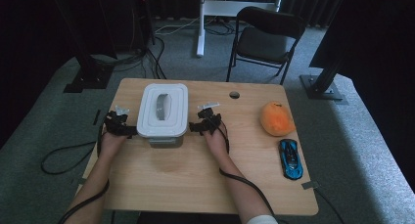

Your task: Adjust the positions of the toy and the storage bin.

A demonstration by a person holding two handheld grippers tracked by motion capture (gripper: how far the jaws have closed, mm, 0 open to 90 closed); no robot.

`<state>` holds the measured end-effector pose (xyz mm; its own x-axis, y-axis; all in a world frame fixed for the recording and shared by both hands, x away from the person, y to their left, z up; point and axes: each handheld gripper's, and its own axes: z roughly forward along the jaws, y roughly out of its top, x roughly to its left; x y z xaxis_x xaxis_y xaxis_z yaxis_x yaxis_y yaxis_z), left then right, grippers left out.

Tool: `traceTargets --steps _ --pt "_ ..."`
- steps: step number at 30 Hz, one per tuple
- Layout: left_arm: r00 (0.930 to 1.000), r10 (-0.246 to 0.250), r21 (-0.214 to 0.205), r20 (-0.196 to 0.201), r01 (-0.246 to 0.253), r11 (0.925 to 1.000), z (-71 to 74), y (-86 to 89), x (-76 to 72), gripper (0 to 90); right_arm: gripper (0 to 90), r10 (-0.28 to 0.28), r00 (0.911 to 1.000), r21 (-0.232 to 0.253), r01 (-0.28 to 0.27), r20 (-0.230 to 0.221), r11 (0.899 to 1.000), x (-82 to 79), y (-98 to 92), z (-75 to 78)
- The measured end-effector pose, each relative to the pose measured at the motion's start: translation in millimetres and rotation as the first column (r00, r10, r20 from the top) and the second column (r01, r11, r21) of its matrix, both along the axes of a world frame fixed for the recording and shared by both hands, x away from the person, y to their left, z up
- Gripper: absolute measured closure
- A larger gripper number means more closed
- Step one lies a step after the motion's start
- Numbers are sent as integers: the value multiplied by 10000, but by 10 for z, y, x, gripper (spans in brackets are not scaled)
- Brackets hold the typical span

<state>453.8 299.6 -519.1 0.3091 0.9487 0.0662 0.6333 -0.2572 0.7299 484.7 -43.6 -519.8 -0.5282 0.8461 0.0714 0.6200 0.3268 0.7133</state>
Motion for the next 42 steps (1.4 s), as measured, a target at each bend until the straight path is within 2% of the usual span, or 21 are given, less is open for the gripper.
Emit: traceTargets --steps 2,4,6,8,11,13,14,17,21,23,25,28,30,33,38,42 --pt "10000 -11 156 2 11 9999 15 0 46 5 128 -150 9999 -132 150 19 9998 54 -3 11" --pt "10000 -15 76 -11 15 10000 36 7 93 5 127 -189 9998 -83 189 -57 9998 111 2 21" --pt "10000 30 256 52 -32 9997 55 9 132 6 127 -268 9996 -331 267 -13 9991 159 19 28" --pt "10000 24 129 44 -25 9999 71 18 162 5 127 -314 9995 -272 312 -70 9991 196 31 32" --pt "10000 -15 106 -78 15 9999 82 15 202 5 128 -366 9993 -110 366 -7 9993 214 52 37" --pt "10000 65 126 -7 -64 9999 98 8 213 6 128 -386 9992 -275 388 57 9989 215 74 32" --pt "9999 110 83 -28 -110 9999 100 -2 224 6 128 -361 9993 -198 363 88 9991 210 80 28" --pt "10000 1 109 -96 0 9999 102 -64 247 5 128 -329 9994 -267 332 86 9991 198 107 18" --pt "9996 -280 -24 -48 280 9996 106 -141 234 9 139 -143 9999 -349 145 63 9993 179 131 31" --pt "9995 -311 -34 -32 311 9995 106 -159 224 9 140 -65 9996 -355 74 278 9993 171 120 42" --pt "9988 -480 -110 -30 479 9988 100 -184 211 10 156 1 10000 -325 3 100 9995 176 100 47" --pt "9986 -522 -76 -44 522 9986 108 -240 182 31 177 42 10000 6 -41 -74 10000 165 47 41" --pt "9986 -535 -64 -31 535 9985 112 -281 159 36 179 71 9998 -16 -71 160 10000 139 21 45" --pt "9985 -544 -117 -19 544 9985 105 -316 134 39 188 198 9994 -33 -197 271 9998 104 -30 45" --pt "9981 -608 -178 7 608 9980 98 -395 65 39 190 315 9988 -66 -313 366 9995 30 -107 42" --pt "9972 -747 -20 9 747 9972 111 -479 12 39 196 405 9986 -181 -398 352 9990 -22 -177 54"
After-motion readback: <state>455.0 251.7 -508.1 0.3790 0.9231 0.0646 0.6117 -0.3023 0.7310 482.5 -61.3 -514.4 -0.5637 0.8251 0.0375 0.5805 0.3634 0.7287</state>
